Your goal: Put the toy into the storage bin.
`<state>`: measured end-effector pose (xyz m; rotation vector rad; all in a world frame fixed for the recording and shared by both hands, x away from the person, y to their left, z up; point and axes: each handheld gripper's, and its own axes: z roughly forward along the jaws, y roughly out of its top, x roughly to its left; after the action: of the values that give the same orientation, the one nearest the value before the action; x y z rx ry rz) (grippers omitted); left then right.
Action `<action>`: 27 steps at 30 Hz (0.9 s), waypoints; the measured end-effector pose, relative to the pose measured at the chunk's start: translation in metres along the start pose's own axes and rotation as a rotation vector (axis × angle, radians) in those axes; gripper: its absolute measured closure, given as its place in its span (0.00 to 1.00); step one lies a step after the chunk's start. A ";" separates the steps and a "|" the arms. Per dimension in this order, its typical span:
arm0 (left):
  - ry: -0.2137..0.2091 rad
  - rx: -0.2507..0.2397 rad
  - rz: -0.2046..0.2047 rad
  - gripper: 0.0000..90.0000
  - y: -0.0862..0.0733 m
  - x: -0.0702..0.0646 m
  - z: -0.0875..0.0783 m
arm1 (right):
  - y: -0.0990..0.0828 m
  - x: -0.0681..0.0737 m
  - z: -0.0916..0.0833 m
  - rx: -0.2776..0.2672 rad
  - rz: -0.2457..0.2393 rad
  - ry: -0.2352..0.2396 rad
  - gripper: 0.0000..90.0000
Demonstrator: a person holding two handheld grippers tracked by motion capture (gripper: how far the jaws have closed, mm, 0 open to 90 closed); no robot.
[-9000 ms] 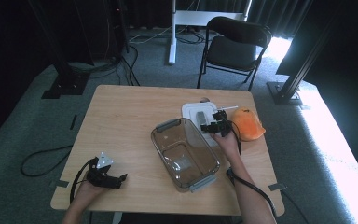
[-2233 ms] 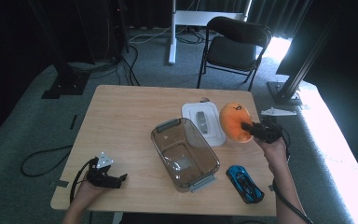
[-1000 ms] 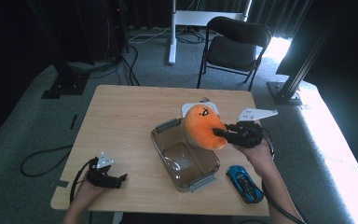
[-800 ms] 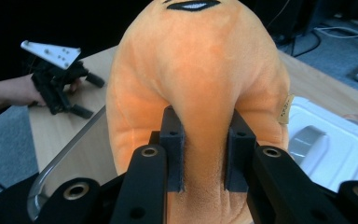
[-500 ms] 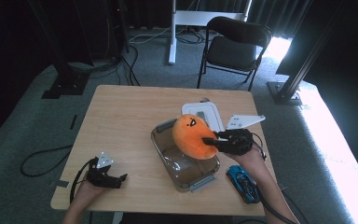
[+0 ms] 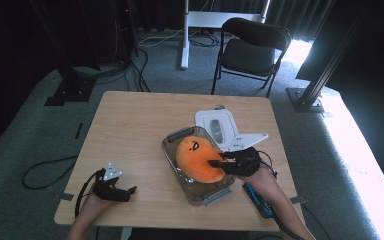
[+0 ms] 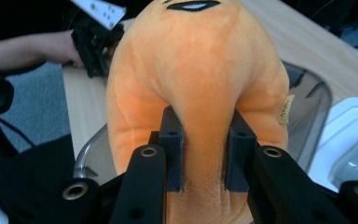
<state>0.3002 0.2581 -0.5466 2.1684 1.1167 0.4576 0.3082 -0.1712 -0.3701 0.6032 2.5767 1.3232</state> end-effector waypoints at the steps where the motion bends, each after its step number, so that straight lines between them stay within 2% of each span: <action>1: 0.000 0.000 0.000 0.01 0.000 0.000 0.000 | -0.002 0.000 0.002 0.003 0.003 0.005 0.82; 20: -0.001 0.002 0.000 0.01 0.000 0.000 0.000 | -0.020 -0.003 0.021 0.082 0.033 0.034 0.82; 24: -0.001 0.002 0.000 0.01 0.000 0.000 0.000 | -0.021 -0.004 0.023 0.097 0.034 0.032 0.82; 27: -0.001 0.002 0.000 0.01 0.000 0.000 0.000 | -0.024 -0.005 0.030 0.131 0.033 0.017 0.82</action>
<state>0.3001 0.2581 -0.5465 2.1698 1.1176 0.4560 0.3164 -0.1640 -0.4074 0.6610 2.6943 1.1813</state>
